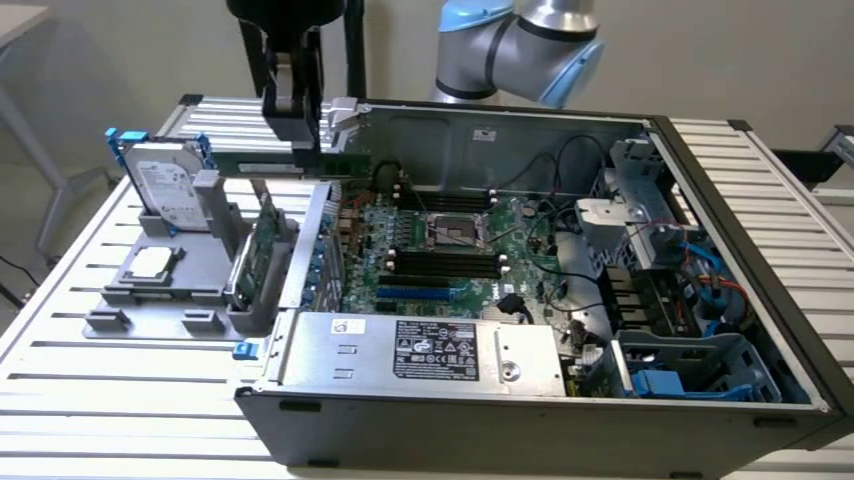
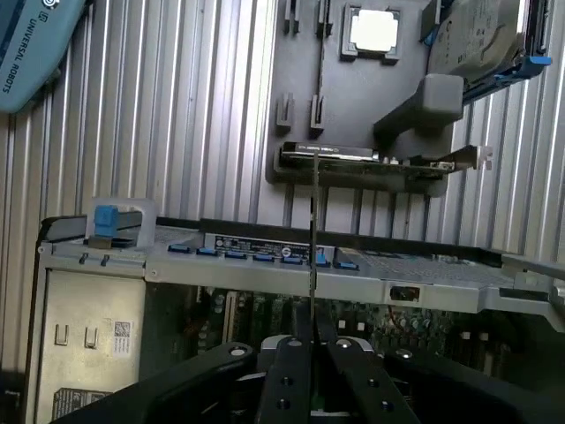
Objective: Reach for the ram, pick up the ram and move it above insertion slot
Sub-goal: 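Pick up the ram and move it above insertion slot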
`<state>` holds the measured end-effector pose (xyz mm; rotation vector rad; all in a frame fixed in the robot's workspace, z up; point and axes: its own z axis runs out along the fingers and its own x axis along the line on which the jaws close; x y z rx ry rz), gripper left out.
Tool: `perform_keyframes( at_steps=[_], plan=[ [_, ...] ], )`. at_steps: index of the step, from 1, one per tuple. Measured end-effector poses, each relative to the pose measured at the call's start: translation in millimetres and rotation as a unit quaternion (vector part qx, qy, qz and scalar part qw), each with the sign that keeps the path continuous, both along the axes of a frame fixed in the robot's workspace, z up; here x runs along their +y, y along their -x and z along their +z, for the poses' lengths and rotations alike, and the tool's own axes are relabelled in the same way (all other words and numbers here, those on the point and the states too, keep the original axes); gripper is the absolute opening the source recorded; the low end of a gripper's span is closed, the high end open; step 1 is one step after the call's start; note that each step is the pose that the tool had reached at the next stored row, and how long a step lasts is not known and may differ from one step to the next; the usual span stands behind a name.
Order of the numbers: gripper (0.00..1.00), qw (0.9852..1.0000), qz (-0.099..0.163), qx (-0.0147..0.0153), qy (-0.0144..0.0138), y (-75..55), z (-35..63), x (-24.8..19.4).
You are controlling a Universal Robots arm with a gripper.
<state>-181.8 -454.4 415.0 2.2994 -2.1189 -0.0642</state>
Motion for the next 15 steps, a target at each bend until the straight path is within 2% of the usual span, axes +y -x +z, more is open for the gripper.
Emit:
perform_keyframes(
  at_steps=[4, 8, 11, 15],
  plan=[
    [0.13, 1.0000, 0.000, 0.0000, -0.0001, -16.3, -0.1, 4.2],
    [0.13, 1.0000, 0.000, 0.0001, -0.0001, -30.2, -0.4, 11.0],
    [0.13, 1.0000, 0.000, 0.0002, 0.0000, -37.5, -1.1, 19.2],
    [0.13, 1.0000, 0.000, 0.0001, -0.0001, -45.7, -2.8, 32.4]
  ],
)
